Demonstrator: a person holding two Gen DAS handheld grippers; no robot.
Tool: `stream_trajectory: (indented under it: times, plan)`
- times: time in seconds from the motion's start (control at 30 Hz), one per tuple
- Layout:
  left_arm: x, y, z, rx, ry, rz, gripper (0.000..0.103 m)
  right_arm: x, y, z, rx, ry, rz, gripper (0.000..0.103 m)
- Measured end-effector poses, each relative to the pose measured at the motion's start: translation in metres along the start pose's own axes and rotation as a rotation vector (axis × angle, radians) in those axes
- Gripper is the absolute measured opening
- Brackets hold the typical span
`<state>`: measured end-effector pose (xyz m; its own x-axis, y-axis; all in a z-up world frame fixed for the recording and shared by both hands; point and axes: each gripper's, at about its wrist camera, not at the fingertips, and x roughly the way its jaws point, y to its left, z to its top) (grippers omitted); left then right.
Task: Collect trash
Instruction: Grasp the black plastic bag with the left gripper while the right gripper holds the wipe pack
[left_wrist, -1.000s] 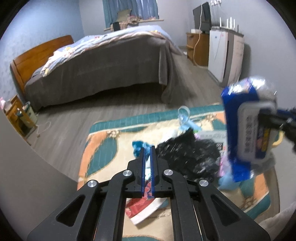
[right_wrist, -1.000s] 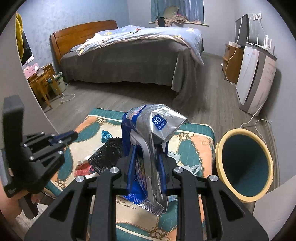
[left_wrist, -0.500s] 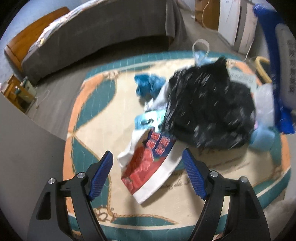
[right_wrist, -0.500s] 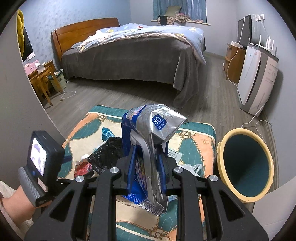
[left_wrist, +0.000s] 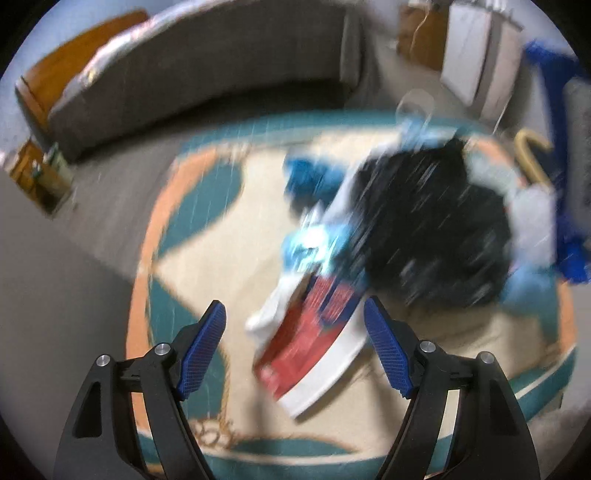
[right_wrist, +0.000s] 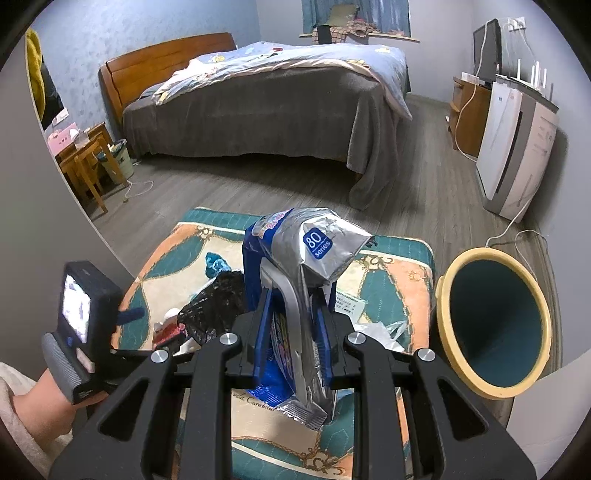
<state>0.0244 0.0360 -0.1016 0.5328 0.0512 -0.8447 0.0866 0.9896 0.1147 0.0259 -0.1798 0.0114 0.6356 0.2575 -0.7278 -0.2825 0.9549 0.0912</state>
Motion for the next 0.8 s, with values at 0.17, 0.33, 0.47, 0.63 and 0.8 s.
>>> stream_trajectory:
  times: [0.17,0.33,0.47,0.63,0.8]
  plan:
    - [-0.014,-0.023,0.022,0.042,-0.065,-0.086,0.078,-0.011,-0.017,0.01,0.036,-0.006,0.002,0.022]
    - [0.016,-0.025,0.027,0.019,0.042,-0.109,0.073,-0.01,-0.036,0.014,0.08,-0.017,-0.001,0.022]
    - [0.028,-0.018,0.028,-0.015,0.085,-0.149,0.013,-0.006,-0.04,0.012,0.085,-0.008,0.001,0.022]
    - [-0.005,-0.028,0.042,0.035,-0.042,-0.132,0.006,-0.002,-0.038,0.015,0.082,0.003,-0.002,0.022]
    - [-0.038,-0.044,0.059,0.105,-0.141,-0.101,0.005,-0.004,-0.04,0.018,0.085,0.004,-0.005,0.022]
